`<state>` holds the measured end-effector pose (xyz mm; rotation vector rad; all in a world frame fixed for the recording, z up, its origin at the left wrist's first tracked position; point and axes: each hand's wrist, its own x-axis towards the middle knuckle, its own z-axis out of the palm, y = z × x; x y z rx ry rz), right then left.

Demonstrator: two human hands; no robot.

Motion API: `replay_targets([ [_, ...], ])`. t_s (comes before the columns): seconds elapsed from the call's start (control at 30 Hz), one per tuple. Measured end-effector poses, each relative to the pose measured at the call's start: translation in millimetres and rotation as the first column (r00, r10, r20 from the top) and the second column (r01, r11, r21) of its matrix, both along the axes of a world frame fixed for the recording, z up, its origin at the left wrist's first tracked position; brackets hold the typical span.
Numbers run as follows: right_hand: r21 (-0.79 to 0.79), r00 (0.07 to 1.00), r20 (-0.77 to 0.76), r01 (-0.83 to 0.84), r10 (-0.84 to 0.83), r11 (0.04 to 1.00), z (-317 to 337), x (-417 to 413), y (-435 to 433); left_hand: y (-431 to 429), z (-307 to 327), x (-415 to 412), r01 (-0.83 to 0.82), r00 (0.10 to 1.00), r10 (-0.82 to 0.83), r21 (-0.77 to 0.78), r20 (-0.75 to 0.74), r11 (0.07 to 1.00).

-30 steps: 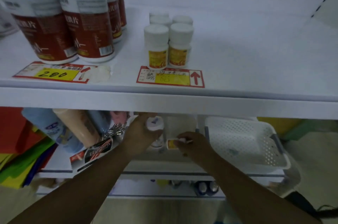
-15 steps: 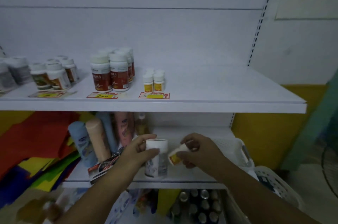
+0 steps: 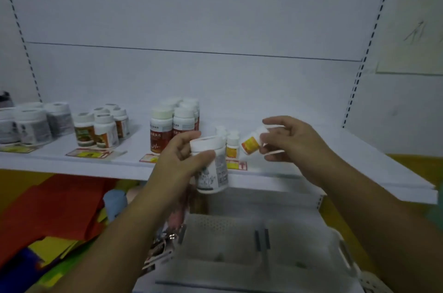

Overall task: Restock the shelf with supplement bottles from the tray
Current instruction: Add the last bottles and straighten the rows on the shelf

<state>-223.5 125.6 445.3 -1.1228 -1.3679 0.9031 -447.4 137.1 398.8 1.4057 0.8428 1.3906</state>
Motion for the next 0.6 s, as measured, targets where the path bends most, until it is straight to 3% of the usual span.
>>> replay_targets([
  [0.13,0.092,0.967,0.212,0.126,-0.143,0.988,26,-6,72,34,19,-6,-0.025,1.000,0.024,0.085,0.005,0.996],
  [0.23,0.028,0.928,0.329,0.178,-0.177,0.984,28,-3,120,56,33,-13,0.005,1.000,-0.004,0.122,-0.009,0.992],
  [0.47,-0.242,0.814,0.579,0.130,0.035,0.962,9,-2,180,89,44,-15,0.137,0.985,-0.122,0.125,-0.126,0.983],
  [0.6,-0.308,0.774,0.615,0.055,0.154,0.950,-2,-8,192,91,41,-15,0.166,0.978,-0.152,0.088,-0.146,0.982],
])
